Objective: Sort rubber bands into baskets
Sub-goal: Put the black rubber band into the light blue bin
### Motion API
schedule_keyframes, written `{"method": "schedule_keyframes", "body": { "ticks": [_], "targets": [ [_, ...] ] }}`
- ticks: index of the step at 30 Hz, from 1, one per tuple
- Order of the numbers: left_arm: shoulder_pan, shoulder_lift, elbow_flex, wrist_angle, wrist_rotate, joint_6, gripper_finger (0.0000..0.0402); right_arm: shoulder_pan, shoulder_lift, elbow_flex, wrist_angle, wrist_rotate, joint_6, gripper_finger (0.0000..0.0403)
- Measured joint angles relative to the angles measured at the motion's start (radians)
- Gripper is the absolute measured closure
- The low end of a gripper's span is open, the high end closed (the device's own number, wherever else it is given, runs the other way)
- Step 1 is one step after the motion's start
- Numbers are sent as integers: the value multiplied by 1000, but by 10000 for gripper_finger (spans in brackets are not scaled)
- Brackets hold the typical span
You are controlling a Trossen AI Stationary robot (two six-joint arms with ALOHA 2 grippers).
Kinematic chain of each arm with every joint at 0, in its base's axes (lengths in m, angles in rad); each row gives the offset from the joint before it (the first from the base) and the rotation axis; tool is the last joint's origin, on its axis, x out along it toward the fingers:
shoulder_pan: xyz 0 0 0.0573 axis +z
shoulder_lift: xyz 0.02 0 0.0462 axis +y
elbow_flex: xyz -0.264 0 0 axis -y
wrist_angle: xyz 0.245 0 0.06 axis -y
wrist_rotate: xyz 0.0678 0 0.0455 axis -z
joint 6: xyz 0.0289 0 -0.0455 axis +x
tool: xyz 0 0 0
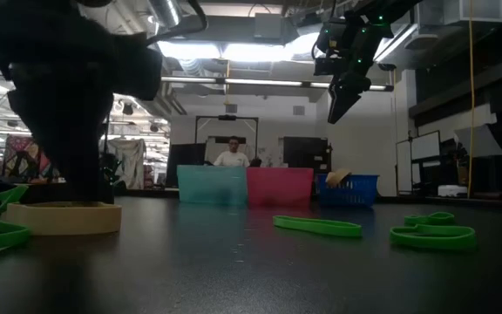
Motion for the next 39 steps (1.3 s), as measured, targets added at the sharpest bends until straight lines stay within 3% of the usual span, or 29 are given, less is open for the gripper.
{"method": "schedule_keyframes", "body": {
  "ticks": [4,11,27,33,39],
  "targets": [
    [0,9,0,1,0,9,298,0,0,0,0,0,0,260],
    [1,6,9,-1,0,1,391,1,0,0,-10,0,101,260],
    [71,-82,170,-5,13,170,397,1,-1,0,-61,-6,101,260],
    [148,-137,214,-3,-87,300,399,15,-1,0,-60,-100,101,260],
    [277,-163,255,1,-158,470,399,96,-3,0,-63,-107,101,260]
  ]
}}
